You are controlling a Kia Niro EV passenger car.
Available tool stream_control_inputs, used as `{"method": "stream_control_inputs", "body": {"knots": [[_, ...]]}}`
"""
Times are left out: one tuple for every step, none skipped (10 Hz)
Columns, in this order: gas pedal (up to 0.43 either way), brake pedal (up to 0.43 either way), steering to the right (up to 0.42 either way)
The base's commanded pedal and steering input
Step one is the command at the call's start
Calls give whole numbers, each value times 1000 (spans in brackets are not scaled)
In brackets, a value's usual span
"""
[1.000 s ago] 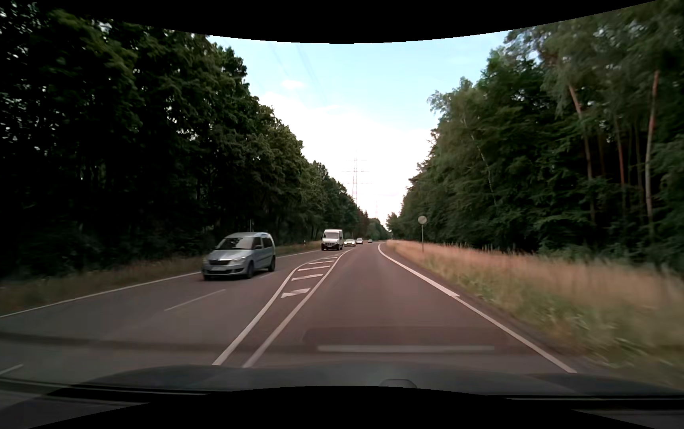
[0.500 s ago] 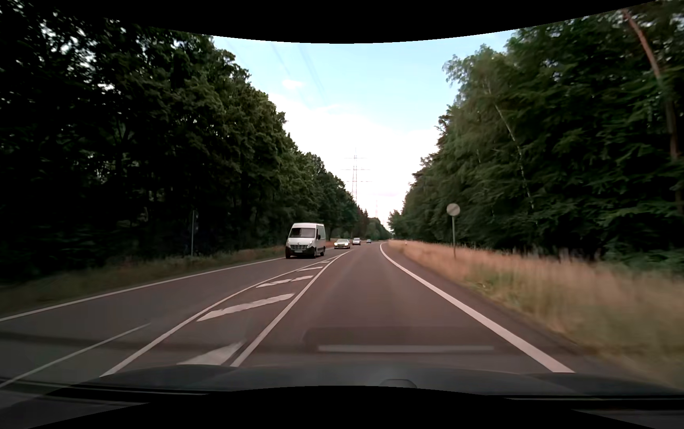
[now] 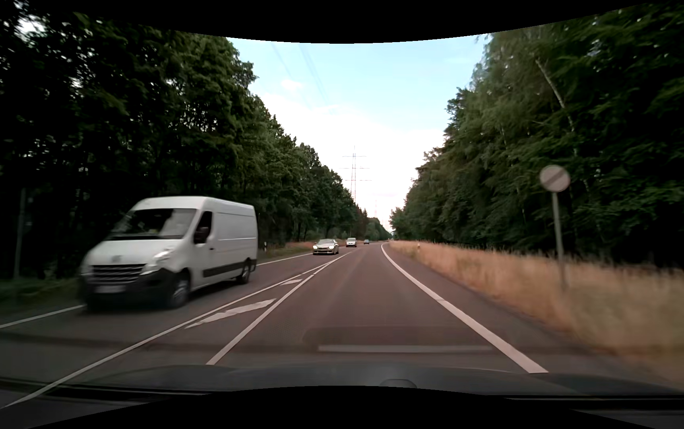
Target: Follow the waypoints while adhering to traffic rules and regulations
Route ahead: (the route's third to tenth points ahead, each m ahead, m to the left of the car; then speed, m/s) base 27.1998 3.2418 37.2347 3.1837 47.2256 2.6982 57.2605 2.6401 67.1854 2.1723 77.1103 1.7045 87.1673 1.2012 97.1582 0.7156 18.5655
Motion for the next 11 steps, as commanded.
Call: {"method": "stream_control_inputs", "body": {"knots": [[0,0,0],[0,0,0],[8,0,0],[47,0,0],[87,0,0],[110,0,0],[138,0,0],[169,0,0],[189,0,1],[209,0,3],[220,0,3]]}}
